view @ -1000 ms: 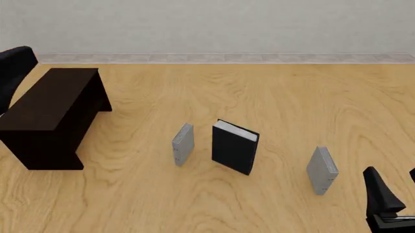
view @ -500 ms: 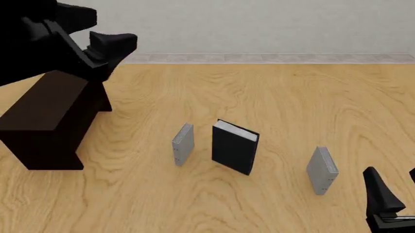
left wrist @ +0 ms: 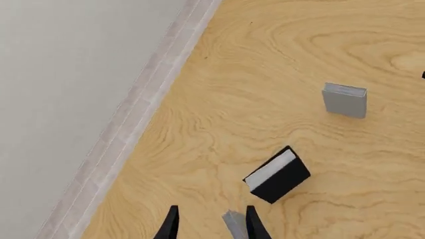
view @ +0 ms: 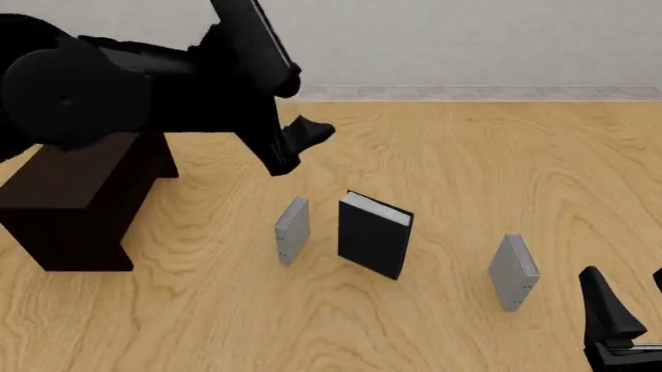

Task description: Pick up the book in the middle and place it on the cabinet shelf.

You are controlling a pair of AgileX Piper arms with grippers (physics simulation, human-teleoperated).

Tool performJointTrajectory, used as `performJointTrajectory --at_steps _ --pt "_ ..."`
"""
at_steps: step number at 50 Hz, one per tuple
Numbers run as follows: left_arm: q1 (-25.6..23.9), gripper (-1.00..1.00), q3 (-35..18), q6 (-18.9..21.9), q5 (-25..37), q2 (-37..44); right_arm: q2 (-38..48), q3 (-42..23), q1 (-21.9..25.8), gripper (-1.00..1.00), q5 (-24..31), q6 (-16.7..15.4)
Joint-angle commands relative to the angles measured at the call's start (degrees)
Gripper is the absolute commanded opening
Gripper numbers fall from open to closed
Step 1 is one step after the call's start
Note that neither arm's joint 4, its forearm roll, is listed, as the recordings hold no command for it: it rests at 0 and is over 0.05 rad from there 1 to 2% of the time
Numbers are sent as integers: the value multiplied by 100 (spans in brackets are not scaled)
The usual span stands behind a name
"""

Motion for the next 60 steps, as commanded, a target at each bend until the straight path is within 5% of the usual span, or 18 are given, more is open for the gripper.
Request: performJointTrajectory --at_steps 1,23,33,44,50,53,60 --pt "-312 100 -408 961 589 583 0 -7 0 100 8 1" --pt "-731 100 -492 1409 1380 1009 -1 -29 0 100 31 1" --pt "-572 100 165 1966 494 986 -1 -27 1 100 28 -1" --pt "-566 100 334 1908 135 1269 0 -21 0 100 22 -1" --pt "-446 100 378 2000 -95 1406 0 -21 2 100 22 -2" --pt "-389 100 602 2403 -340 1344 0 -21 0 100 21 1" --pt "-440 100 731 2352 -456 1461 0 -21 0 100 22 0"
